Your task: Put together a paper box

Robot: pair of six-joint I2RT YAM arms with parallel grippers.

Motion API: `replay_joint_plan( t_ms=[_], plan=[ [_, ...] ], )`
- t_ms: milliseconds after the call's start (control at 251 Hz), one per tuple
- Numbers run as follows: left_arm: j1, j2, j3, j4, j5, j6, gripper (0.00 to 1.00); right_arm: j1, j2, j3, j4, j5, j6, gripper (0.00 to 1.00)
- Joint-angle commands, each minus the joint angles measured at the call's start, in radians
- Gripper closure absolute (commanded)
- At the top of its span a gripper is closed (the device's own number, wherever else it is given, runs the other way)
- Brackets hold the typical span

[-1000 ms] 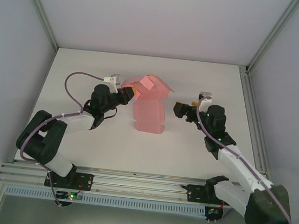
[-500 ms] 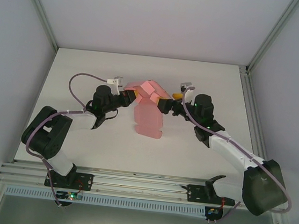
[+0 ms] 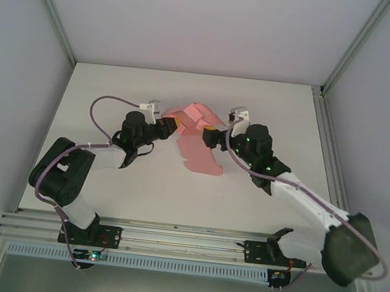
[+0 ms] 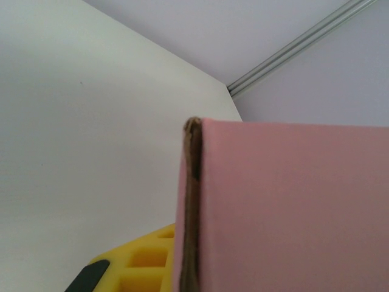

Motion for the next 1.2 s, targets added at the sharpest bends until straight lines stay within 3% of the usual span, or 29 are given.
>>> replay_joint_plan(
  t_ms=[0, 140, 323, 451, 575, 706, 918, 1034, 1197],
  plan=[
    [-0.006, -0.028, 0.008, 0.024, 0.016, 0.034, 1.0, -0.004, -0.148, -0.053, -0.056, 0.033, -0.045, 0.02],
    [-0.006, -0.034, 0.022, -0.02, 0.037, 0.074, 1.0, -0.042, -0.338, -0.101, -0.134, 0.073, -0.045, 0.02],
    [-0.006, -0.041, 0.024, -0.04, 0.071, 0.106, 1.0, -0.19, -0.473, -0.079, -0.257, 0.153, 0.052, 0.02],
    [-0.006, -0.037, 0.033, -0.056, 0.091, 0.112, 1.0, -0.279, -0.423, -0.009, -0.295, 0.034, 0.027, 0.11],
    [-0.006, -0.03, 0.032, -0.044, 0.111, 0.105, 1.0, -0.296, -0.284, 0.077, -0.323, -0.122, 0.006, 0.15],
    [-0.006, -0.027, 0.035, -0.055, 0.104, 0.101, 1.0, -0.27, -0.117, 0.168, -0.327, -0.338, -0.012, 0.34],
    [-0.006, -0.023, 0.046, -0.095, 0.08, 0.107, 1.0, -0.105, 0.03, 0.306, -0.449, -0.467, -0.183, 0.43],
    [-0.006, -0.022, 0.051, -0.102, 0.071, 0.11, 1.0, -0.025, 0.069, 0.351, -0.53, -0.45, -0.255, 0.45],
    [-0.006, -0.014, 0.064, -0.12, 0.07, 0.11, 1.0, 0.044, 0.112, 0.37, -0.556, -0.318, -0.284, 0.43]
  ],
)
